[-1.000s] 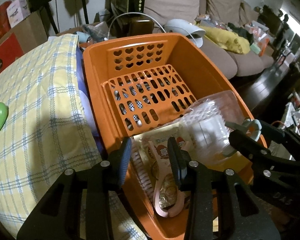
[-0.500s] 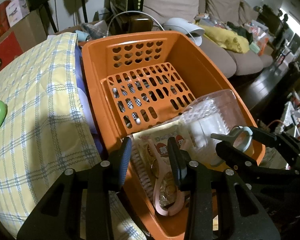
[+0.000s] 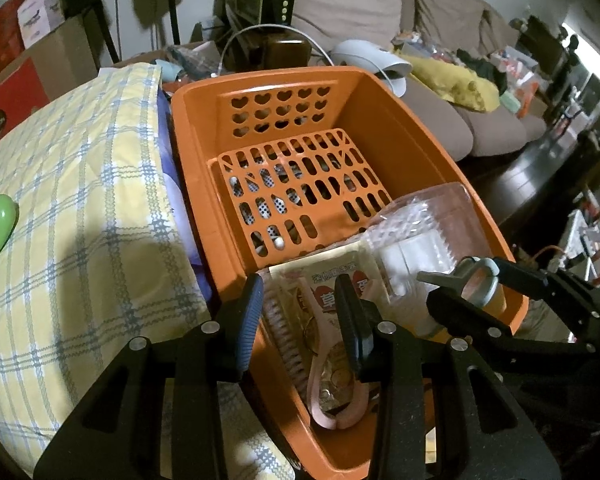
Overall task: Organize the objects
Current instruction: 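Open the left gripper to release the pink clip while the right releases the grey clip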
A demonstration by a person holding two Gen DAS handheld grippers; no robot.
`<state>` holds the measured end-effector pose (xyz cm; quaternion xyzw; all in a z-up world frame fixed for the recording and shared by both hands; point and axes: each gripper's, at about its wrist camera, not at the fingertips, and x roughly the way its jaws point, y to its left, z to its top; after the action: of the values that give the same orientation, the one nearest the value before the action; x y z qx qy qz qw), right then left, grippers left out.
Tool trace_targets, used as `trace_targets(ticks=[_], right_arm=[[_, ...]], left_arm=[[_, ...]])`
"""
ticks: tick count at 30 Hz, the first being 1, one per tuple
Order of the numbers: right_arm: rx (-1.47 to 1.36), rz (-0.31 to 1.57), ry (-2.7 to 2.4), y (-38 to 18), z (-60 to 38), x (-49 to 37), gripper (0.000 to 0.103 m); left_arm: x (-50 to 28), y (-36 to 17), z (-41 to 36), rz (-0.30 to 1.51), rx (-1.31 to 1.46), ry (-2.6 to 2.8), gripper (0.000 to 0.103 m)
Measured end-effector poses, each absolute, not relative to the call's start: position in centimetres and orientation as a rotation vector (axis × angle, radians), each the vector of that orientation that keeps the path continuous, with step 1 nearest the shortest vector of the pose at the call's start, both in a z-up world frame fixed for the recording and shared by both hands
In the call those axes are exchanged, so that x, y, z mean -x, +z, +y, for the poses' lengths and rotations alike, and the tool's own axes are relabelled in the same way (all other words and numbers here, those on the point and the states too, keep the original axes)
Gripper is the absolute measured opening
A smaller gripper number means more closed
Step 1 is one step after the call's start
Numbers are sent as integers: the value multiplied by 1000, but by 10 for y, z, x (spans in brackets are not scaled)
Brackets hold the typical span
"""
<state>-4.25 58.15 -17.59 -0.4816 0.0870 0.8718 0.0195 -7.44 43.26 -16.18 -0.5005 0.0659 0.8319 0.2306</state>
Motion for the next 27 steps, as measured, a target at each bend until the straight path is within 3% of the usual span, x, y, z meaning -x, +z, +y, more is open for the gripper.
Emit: trace_targets(ticks=[16, 23, 27], right_arm=[[1488, 406, 2766, -173, 588, 42, 75], [1460, 289, 2786, -169, 576, 43, 76], [1437, 315, 2797, -167, 579, 42, 75]], left_arm=[[77, -156, 422, 105, 1387, 2293, 34], [76, -152, 411, 41, 1401, 2294, 34], [76, -146, 409, 17, 1392, 2297, 34]])
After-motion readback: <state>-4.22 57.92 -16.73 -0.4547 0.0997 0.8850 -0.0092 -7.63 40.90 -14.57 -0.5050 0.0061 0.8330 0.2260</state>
